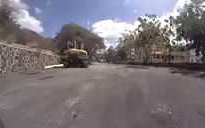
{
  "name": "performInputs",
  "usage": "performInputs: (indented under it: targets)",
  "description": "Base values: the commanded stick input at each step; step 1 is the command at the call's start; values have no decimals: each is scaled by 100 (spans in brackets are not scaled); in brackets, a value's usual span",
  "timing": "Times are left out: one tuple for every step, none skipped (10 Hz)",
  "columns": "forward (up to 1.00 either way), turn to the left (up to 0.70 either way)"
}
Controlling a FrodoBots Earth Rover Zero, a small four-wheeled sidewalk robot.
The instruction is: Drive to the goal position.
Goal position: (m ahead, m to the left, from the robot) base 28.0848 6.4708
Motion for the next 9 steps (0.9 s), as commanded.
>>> performInputs:
  targets:
    - [85, 1]
    - [85, 1]
    - [85, 1]
    - [85, 1]
    - [85, 1]
    - [85, 1]
    - [85, 1]
    - [85, 1]
    - [85, 1]
